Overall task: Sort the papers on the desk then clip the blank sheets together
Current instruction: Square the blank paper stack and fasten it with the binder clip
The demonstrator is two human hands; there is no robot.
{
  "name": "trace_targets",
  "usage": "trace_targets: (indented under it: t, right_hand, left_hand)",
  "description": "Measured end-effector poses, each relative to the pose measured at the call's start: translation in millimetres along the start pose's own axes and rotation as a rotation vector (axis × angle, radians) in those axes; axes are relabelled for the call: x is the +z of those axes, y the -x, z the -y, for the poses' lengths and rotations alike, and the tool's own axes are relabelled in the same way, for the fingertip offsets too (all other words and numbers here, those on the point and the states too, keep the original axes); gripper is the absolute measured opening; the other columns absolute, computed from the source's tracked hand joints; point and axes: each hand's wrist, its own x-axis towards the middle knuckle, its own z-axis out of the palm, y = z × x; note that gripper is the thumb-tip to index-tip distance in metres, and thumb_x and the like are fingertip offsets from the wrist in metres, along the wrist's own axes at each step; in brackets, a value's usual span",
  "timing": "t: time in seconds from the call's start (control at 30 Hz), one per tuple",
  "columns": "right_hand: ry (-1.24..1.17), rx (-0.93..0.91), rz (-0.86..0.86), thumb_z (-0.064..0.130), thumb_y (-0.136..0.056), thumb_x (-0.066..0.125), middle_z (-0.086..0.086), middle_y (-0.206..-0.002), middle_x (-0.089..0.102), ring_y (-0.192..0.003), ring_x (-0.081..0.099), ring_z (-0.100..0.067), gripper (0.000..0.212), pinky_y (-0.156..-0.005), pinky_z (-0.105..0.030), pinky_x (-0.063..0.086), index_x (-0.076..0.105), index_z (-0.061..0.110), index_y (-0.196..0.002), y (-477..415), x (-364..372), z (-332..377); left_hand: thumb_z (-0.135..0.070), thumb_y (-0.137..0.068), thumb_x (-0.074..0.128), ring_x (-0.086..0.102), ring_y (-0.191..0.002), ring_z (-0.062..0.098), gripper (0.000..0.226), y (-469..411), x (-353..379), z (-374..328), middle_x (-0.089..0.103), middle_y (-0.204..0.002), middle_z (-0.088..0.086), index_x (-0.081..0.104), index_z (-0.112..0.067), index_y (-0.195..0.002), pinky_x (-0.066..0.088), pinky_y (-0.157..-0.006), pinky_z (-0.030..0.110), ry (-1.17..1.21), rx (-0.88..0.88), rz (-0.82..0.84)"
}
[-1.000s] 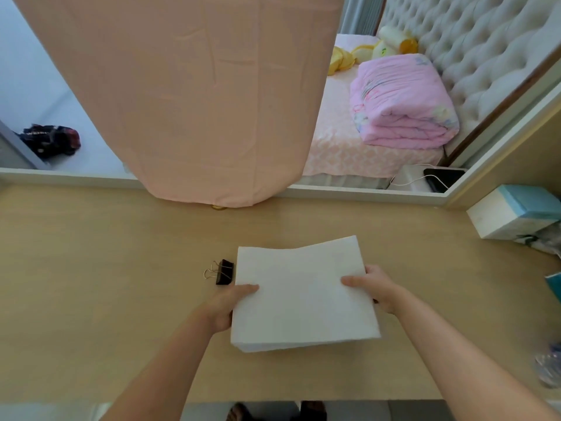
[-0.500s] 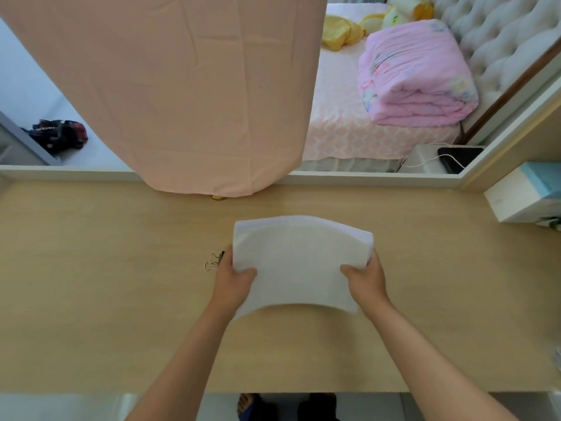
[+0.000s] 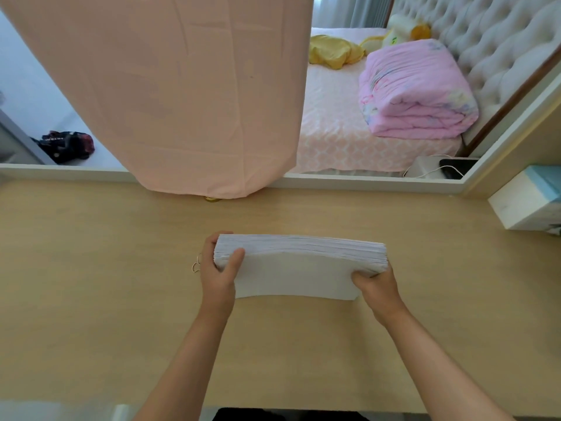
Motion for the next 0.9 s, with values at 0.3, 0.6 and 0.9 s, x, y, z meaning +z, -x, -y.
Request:
trace_targets:
  t: [0.3, 0.6, 0.9]
  right_hand:
    - [-0.115, -0.071, -0.058, 0.006, -0.061, 0.056, -0.001, -0.095, 0.070, -0.089, 0.066, -0.018, 0.043, -0.079, -0.036, 0.051, 0.066, 0.019, -0.101, -2, 8, -6]
    - [-0.146, 0.010, -0.085, 0.007, -0.057, 0.057, 0.000, -0.089, 0.071, -0.083, 0.065, -0.018, 0.042, -0.075, -0.035, 0.050, 0.068, 0.018, -0.096, -1, 11, 2]
    - [-0.147, 0.033, -0.106, 0.007, -0.053, 0.054, -0.006, -0.084, 0.068, -0.077, 0.062, -0.021, 0.039, -0.068, -0.033, 0.048, 0.068, 0.013, -0.090, -1, 13, 9]
  left_hand:
    - [-0.024, -0.089, 0.062, 0.053, -0.080, 0.005, 0.006, -7, 23, -14, 0.060, -0.084, -0.018, 0.064, -0.021, -0.085, 0.038, -0.070, 0.027, 0.053, -0.165, -0.310]
    - [-0.016, -0.085, 0.060, 0.061, -0.089, 0.006, 0.025, -18, 12, -29, 0.069, -0.100, -0.015, 0.066, -0.033, -0.103, 0.048, -0.087, 0.036, -0.529, 0.138, -0.199]
    - [-0.060, -0.085, 0.043, 0.060, -0.090, 0.023, 0.055, -11, 98, -36, 0.063, -0.102, -0.003, 0.051, -0.022, -0.122, 0.047, -0.077, 0.039, -1.439, 0.784, 0.642]
